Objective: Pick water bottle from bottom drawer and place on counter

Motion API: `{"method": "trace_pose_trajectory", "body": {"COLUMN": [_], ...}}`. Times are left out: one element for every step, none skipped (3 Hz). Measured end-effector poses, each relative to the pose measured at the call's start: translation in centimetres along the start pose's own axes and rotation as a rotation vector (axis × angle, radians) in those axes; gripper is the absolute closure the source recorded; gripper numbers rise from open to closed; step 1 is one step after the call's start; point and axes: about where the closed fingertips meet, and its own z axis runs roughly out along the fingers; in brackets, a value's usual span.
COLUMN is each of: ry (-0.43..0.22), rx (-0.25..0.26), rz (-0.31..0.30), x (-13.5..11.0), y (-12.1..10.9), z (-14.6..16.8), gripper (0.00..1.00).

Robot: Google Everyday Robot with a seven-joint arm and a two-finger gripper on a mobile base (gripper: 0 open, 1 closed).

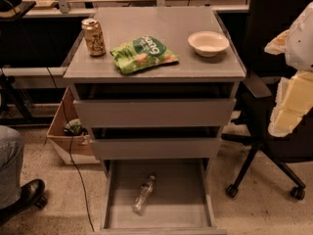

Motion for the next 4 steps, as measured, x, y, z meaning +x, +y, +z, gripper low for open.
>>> {"method": "trace_pose_trajectory", "body": {"ry": [0.000, -0.018, -0.051, -0.091], "rx": [0.000, -0.020, -0.059, -0.093], "rz": [0.000, -0.007, -0.001, 0.002], "x": [0.0, -0.2, -0.8, -1.8], "y": [0.0, 0.3, 1.2, 2.3], "z": [0.0, 2.2, 6.9, 14.4], "gripper": [0.00, 0.00, 0.00, 0.00]}}
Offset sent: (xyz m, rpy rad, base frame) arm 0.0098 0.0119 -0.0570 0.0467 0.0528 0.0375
